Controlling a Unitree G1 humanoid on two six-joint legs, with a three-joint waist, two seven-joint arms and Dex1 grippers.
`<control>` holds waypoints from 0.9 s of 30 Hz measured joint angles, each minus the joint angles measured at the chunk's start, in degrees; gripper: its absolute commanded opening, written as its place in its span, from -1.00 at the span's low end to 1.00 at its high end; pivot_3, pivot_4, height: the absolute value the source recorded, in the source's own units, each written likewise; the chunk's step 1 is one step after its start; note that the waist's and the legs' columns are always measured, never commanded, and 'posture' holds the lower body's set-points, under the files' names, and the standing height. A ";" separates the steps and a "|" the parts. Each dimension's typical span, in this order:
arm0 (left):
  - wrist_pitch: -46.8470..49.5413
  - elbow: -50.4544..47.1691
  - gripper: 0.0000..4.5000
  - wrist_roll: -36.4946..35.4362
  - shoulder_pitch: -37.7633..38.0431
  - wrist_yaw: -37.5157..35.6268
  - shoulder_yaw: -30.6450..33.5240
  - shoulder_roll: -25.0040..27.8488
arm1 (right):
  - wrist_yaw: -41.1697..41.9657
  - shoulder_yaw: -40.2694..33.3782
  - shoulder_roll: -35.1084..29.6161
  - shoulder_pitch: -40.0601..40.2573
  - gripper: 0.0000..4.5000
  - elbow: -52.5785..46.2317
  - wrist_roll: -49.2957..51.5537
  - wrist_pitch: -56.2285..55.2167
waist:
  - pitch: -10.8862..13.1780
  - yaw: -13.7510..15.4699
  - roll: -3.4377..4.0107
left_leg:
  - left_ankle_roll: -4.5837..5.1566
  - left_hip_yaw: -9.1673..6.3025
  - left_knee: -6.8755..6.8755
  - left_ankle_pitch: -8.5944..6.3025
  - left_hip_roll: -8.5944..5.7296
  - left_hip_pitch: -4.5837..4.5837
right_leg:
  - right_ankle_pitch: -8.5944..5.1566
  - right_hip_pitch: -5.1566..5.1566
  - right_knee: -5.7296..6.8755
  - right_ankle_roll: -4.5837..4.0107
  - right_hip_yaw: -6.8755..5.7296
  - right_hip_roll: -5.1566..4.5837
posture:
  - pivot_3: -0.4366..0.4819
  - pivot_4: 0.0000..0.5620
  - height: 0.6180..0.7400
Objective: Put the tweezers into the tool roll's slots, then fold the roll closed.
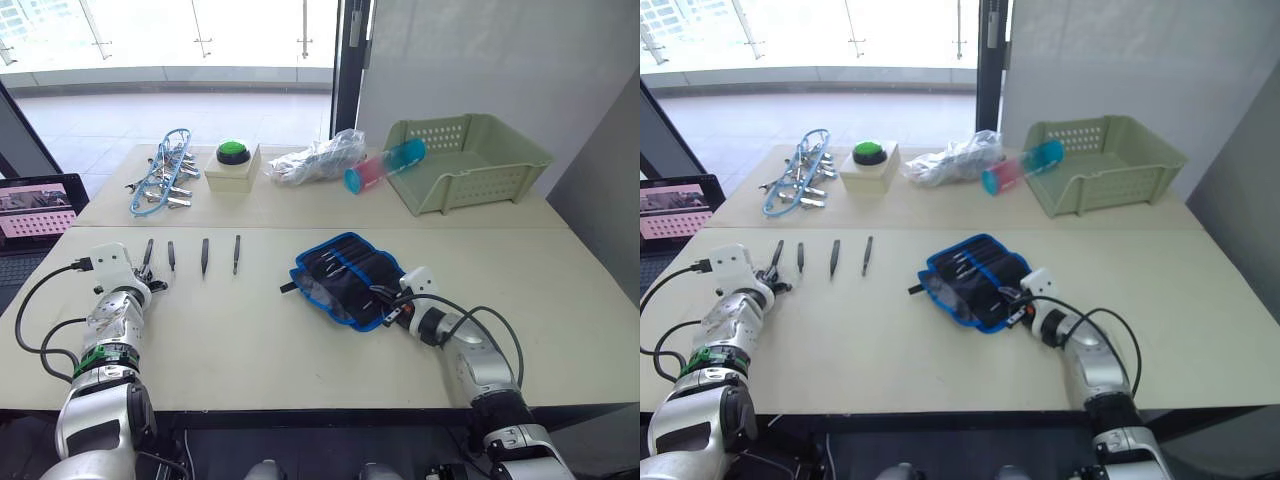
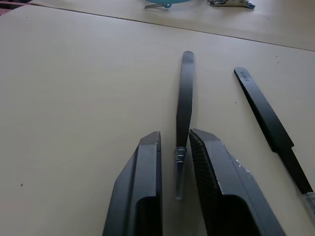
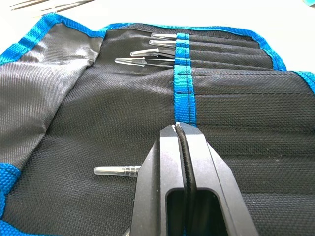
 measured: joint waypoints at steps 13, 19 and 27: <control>-4.77 -8.44 -0.99 3.86 5.40 -3.02 -3.71 2.79 | -0.96 0.40 -0.26 0.70 -1.00 -1.35 -0.90 -0.11 | 0.00 0.00 0.00 | 0.00 -0.02 -0.01 0.00 0.02 -0.05 | 0.00 -0.06 0.06 0.00 -0.02 -0.01 | -0.05 -0.47 1.00; -6.72 -25.32 -0.99 -0.70 8.53 -17.14 -6.60 1.00 | -0.79 -0.42 -0.26 0.85 -1.00 -1.18 -0.86 -0.68 | 0.01 0.24 0.01 | -0.01 -0.01 -0.01 0.01 0.00 -0.10 | 0.00 -0.05 0.01 -0.01 0.01 -0.05 | -0.05 -0.47 1.00; 1.71 -44.74 -0.99 -7.69 11.81 -37.38 -16.17 -0.48 | -0.97 -0.39 0.34 1.34 -1.00 -1.79 -0.83 -1.04 | 0.05 -0.12 0.07 | -0.01 -0.01 -0.03 0.01 0.06 -0.11 | 0.00 -0.04 -0.06 -0.01 0.02 0.04 | -0.05 -0.47 1.00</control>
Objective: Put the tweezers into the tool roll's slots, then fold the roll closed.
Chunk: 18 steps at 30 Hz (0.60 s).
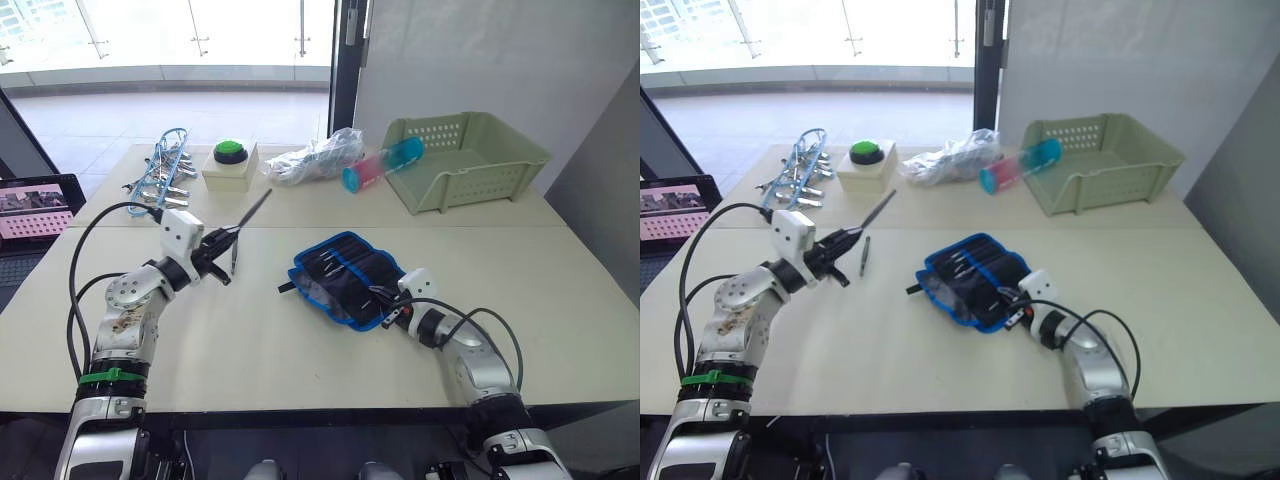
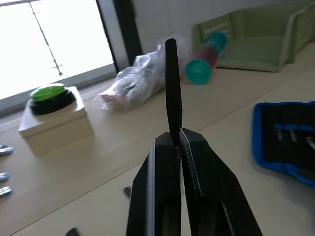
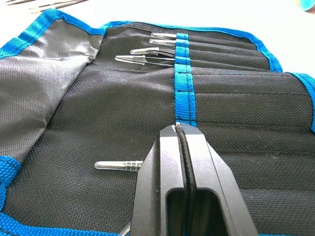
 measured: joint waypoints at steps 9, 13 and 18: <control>21.39 -15.01 -0.99 -1.22 2.45 -9.66 -11.32 4.88 | -0.18 -0.31 -0.04 1.42 -1.00 -1.56 0.05 0.06 | 0.12 0.09 0.20 | 0.01 -0.02 -0.01 0.00 -0.01 0.01 | 0.00 0.10 -0.19 0.00 0.02 0.03 | -0.05 -0.47 1.00; 27.52 -18.12 -0.99 -0.82 1.49 -8.03 -14.12 4.10 | -0.68 -0.33 -0.04 1.81 -1.00 -2.20 0.06 0.23 | 0.14 0.18 0.22 | 0.01 -0.02 -0.01 0.00 0.00 -0.01 | 0.00 0.14 -0.31 0.01 0.02 0.06 | -0.05 -0.47 1.00; 32.31 -18.05 -0.99 1.46 -1.43 -2.77 -15.16 1.20 | -0.94 -0.41 -0.03 2.31 -1.00 -2.96 0.07 0.37 | 0.14 0.21 0.22 | 0.01 0.00 -0.01 0.00 -0.03 -0.04 | 0.00 0.14 -0.34 0.01 0.02 0.04 | -0.05 -0.47 1.00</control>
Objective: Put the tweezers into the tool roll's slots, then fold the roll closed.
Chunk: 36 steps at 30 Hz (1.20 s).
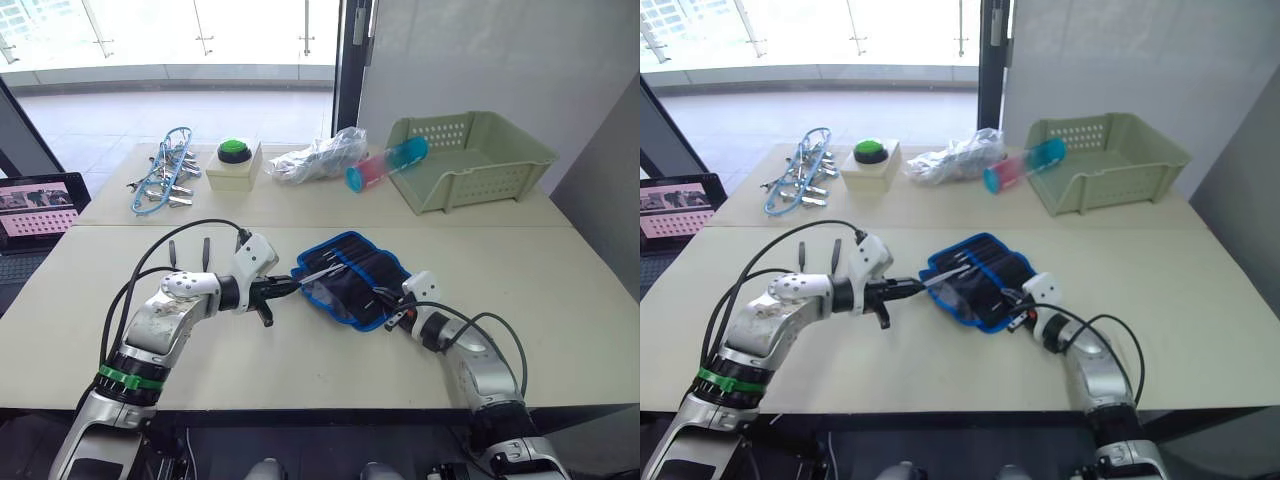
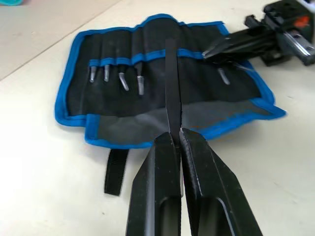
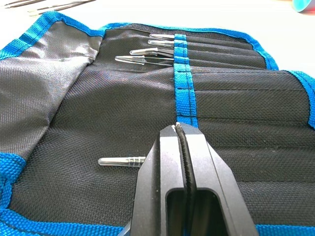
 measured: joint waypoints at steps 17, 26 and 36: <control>5.15 7.90 -0.99 7.32 -6.76 5.60 -6.43 -8.53 | -0.34 -0.10 0.17 0.11 -1.00 -0.62 -0.01 0.48 | 0.00 -0.04 0.00 | 0.00 0.01 0.02 0.00 -0.04 -0.06 | 0.00 -0.01 -0.05 0.00 -0.02 0.03 | -0.05 -0.47 1.00; 6.58 11.80 -0.99 8.68 -10.16 5.50 -7.60 -10.92 | -1.18 0.07 0.35 0.43 -1.00 -1.00 -0.01 0.54 | 0.00 -0.05 0.00 | 0.00 0.00 0.09 0.01 -0.06 -0.11 | 0.00 -0.01 -0.06 0.00 -0.03 0.02 | -0.05 -0.47 1.00; 9.80 11.04 -0.99 8.61 -9.10 3.36 -7.61 -8.47 | -1.49 0.10 0.35 0.85 -1.00 -1.35 -0.01 0.54 | 0.00 0.02 0.00 | 0.00 -0.02 0.09 0.01 -0.07 -0.11 | 0.00 -0.01 -0.05 0.00 -0.02 0.00 | -0.05 -0.47 1.00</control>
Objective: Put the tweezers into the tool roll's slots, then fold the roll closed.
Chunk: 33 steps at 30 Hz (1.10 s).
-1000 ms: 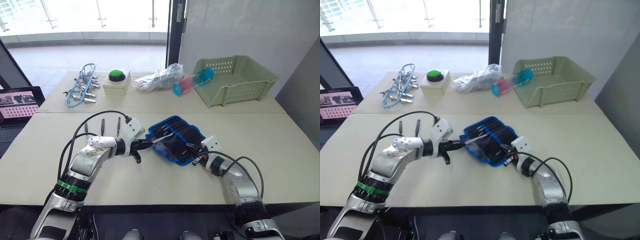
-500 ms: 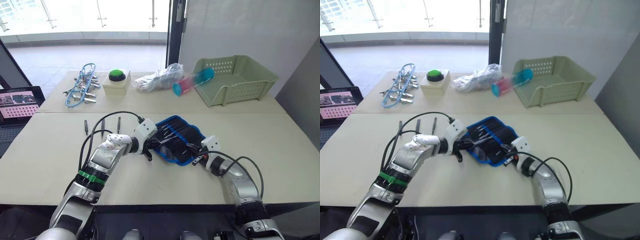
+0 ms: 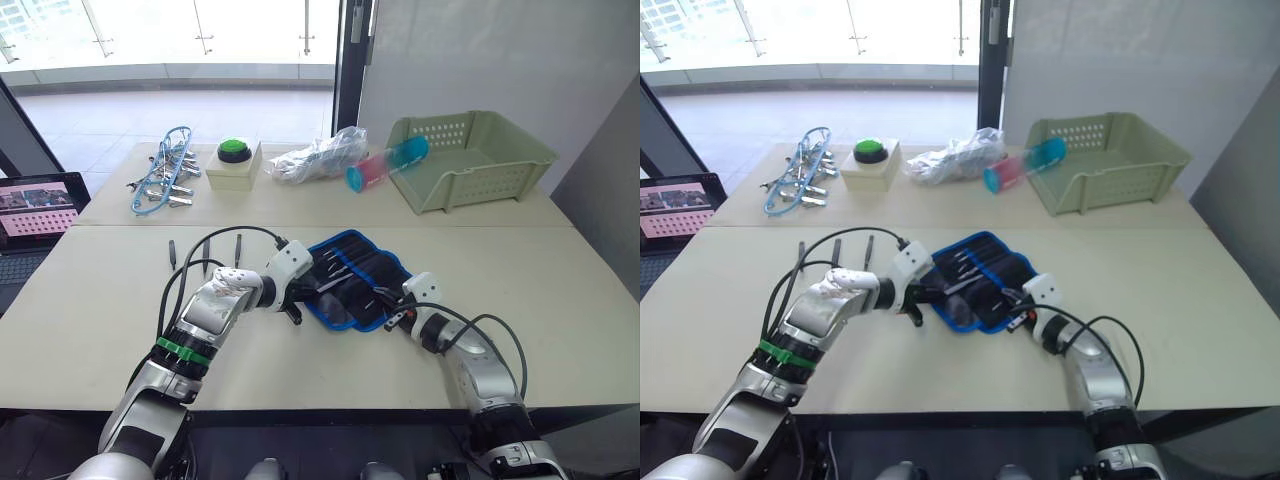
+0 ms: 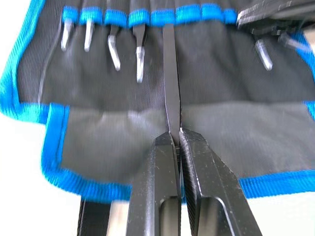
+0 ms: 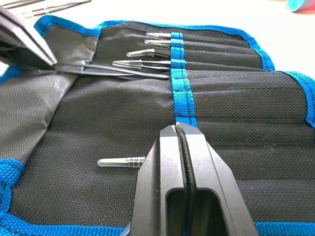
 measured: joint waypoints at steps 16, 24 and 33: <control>-4.60 8.98 -0.99 2.79 -4.46 1.69 -0.74 -6.41 | -0.04 -0.10 -0.03 0.08 -1.00 -0.02 0.00 0.00 | 0.00 0.12 0.00 | 0.00 0.01 0.05 0.00 -0.04 -0.01 | 0.00 0.02 0.01 0.00 -0.01 -0.01 | -0.05 -0.47 1.00; -14.46 23.72 -0.99 6.61 -11.03 2.96 -1.51 -12.92 | -0.19 -0.27 -0.11 0.16 -1.00 0.08 -0.02 0.00 | -0.01 0.36 -0.02 | 0.00 0.06 0.14 0.01 -0.10 -0.06 | 0.00 0.03 0.00 0.00 -0.03 -0.03 | -0.05 -0.47 1.00; -25.73 41.13 -0.99 8.87 -17.53 5.66 1.22 -19.56 | -0.49 -0.13 -0.10 0.26 -1.00 0.03 -0.03 0.00 | -0.01 0.26 -0.03 | 0.00 0.15 0.15 0.01 -0.10 -0.11 | 0.00 0.02 0.01 0.01 -0.06 -0.03 | -0.05 -0.47 1.00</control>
